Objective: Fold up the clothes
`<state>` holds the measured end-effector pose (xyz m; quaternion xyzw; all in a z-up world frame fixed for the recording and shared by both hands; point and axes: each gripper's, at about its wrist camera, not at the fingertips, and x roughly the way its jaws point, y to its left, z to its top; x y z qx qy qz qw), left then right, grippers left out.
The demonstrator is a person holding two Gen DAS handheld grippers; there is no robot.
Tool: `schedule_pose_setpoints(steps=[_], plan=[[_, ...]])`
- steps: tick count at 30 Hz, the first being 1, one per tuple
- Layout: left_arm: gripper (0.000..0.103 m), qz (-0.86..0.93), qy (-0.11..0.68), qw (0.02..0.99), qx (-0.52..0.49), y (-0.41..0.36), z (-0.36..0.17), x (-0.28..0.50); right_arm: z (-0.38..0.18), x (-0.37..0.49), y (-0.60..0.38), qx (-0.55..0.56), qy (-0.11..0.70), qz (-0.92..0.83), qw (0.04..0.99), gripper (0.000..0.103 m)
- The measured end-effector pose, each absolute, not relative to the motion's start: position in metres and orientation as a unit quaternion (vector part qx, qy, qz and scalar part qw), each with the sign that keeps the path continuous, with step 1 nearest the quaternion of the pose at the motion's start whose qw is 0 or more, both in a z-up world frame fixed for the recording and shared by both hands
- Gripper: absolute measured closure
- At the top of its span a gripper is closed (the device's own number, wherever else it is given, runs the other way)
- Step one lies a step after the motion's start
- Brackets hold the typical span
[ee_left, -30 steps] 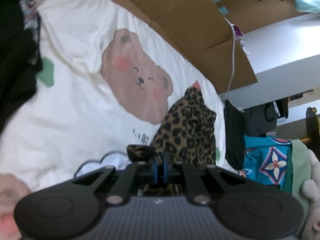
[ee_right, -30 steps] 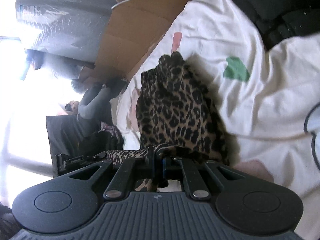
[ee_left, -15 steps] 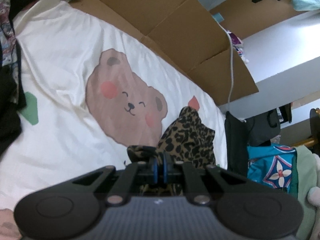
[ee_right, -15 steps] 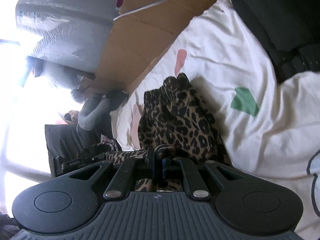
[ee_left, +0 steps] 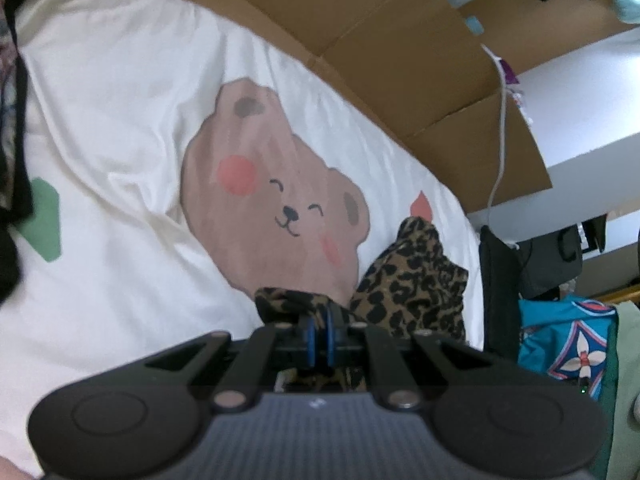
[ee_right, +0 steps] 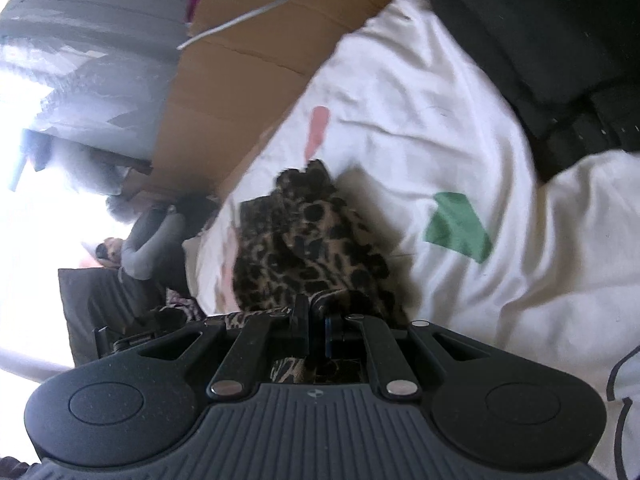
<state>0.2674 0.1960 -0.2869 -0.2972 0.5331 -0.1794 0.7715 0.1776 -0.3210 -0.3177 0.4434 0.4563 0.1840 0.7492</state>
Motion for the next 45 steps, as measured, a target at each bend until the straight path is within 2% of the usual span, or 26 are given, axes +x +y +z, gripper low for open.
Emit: schedule_pose_setpoints(steps=[2, 3, 4, 5, 6, 7, 13, 17, 19, 32, 38, 45], plan=[[0.091, -0.183, 0.534, 0.771, -0.294, 0.195, -0.293, 0.27, -0.323, 0.177, -0.32, 0.448, 0.461, 0.179, 0.745, 0.09], [0.084, -0.183, 0.536, 0.77, -0.293, 0.194, -0.295, 0.271, -0.325, 0.177, -0.32, 0.451, 0.463, 0.178, 0.742, 0.085], [0.079, -0.184, 0.538, 0.769, -0.293, 0.193, -0.298, 0.272, -0.327, 0.176, -0.319, 0.454, 0.463, 0.179, 0.74, 0.069], [0.076, -0.186, 0.54, 0.767, -0.293, 0.192, -0.3, 0.272, -0.327, 0.175, -0.318, 0.457, 0.462, 0.181, 0.738, 0.057], [0.07, -0.189, 0.542, 0.764, -0.294, 0.192, -0.302, 0.271, -0.328, 0.174, -0.317, 0.46, 0.461, 0.184, 0.736, 0.056], [0.066, -0.192, 0.543, 0.761, -0.297, 0.191, -0.304, 0.27, -0.328, 0.174, -0.316, 0.463, 0.461, 0.188, 0.733, 0.056], [0.062, -0.209, 0.539, 0.75, -0.32, 0.189, -0.306, 0.266, -0.329, 0.176, -0.309, 0.471, 0.46, 0.199, 0.726, 0.056], [0.062, -0.215, 0.518, 0.751, -0.349, 0.192, -0.296, 0.273, -0.324, 0.182, -0.31, 0.472, 0.453, 0.199, 0.729, 0.055], [0.061, -0.215, 0.51, 0.754, -0.353, 0.192, -0.292, 0.278, -0.321, 0.188, -0.312, 0.469, 0.449, 0.195, 0.735, 0.05], [0.06, -0.201, 0.475, 0.783, -0.346, 0.191, -0.274, 0.295, -0.314, 0.195, -0.323, 0.451, 0.431, 0.17, 0.763, 0.051], [0.06, -0.177, 0.487, 0.798, -0.308, 0.19, -0.279, 0.293, -0.31, 0.194, -0.324, 0.413, 0.433, 0.15, 0.788, 0.051], [0.061, -0.146, 0.51, 0.825, -0.192, 0.175, -0.289, 0.298, -0.307, 0.201, -0.316, 0.344, 0.443, 0.135, 0.817, 0.052]])
